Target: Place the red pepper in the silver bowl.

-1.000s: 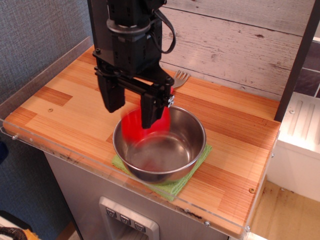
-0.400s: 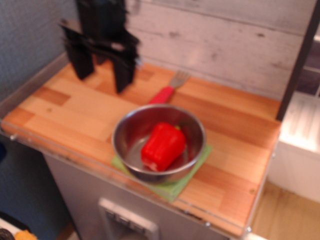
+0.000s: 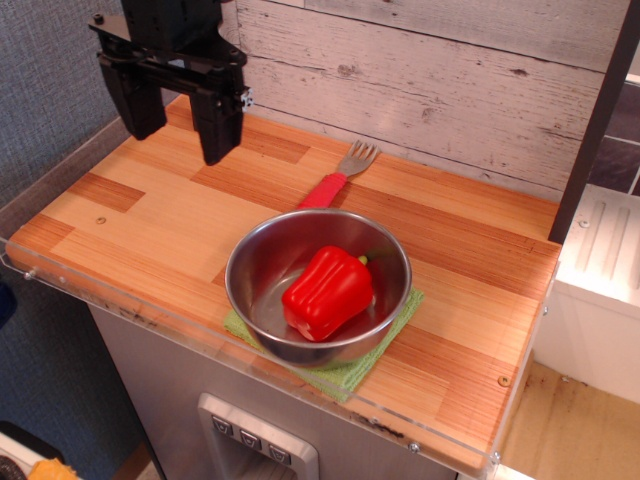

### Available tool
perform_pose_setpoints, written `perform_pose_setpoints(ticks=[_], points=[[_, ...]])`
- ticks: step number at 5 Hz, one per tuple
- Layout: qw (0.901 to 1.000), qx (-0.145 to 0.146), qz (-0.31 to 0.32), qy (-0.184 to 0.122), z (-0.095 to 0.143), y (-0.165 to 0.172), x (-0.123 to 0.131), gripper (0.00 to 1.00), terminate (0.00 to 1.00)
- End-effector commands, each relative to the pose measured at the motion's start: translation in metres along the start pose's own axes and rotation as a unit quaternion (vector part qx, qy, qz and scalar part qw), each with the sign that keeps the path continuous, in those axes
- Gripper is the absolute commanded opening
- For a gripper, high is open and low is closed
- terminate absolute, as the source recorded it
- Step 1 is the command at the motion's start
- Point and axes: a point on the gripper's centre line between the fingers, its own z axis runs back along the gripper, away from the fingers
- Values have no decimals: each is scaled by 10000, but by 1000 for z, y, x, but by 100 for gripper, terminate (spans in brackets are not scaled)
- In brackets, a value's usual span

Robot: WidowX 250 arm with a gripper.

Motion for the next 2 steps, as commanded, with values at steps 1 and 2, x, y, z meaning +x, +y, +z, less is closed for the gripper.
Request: perform_pose_setpoints(ticks=[1,2], points=[[9999,53,-1,-147,12,11,-2,100,0],[9999,53,-1,-147,12,11,-2,100,100]])
